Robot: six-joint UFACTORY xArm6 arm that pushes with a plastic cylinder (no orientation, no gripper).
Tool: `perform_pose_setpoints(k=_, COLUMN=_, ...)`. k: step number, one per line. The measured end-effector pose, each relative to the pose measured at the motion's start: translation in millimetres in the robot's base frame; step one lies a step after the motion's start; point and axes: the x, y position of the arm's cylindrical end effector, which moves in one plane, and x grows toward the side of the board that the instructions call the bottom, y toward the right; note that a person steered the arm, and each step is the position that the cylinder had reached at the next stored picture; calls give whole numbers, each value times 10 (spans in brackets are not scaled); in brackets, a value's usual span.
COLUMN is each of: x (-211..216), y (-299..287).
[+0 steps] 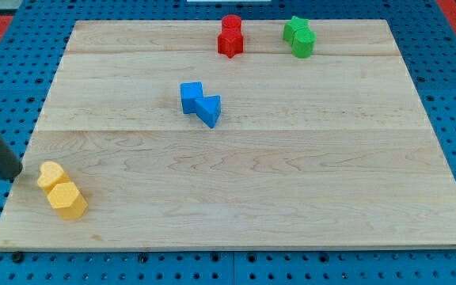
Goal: Move the yellow hexagon to the bottom center
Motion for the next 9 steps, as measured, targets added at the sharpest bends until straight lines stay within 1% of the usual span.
perform_pose_setpoints(k=3, x=417, y=639)
perform_pose_setpoints(k=4, x=446, y=1580)
perform_pose_setpoints(k=5, x=357, y=2069)
perform_pose_setpoints(k=6, x=321, y=1888)
perform_pose_setpoints(k=7, x=221, y=1854)
perform_pose_setpoints(k=8, x=306, y=2424)
perform_pose_setpoints(k=9, x=246, y=3195)
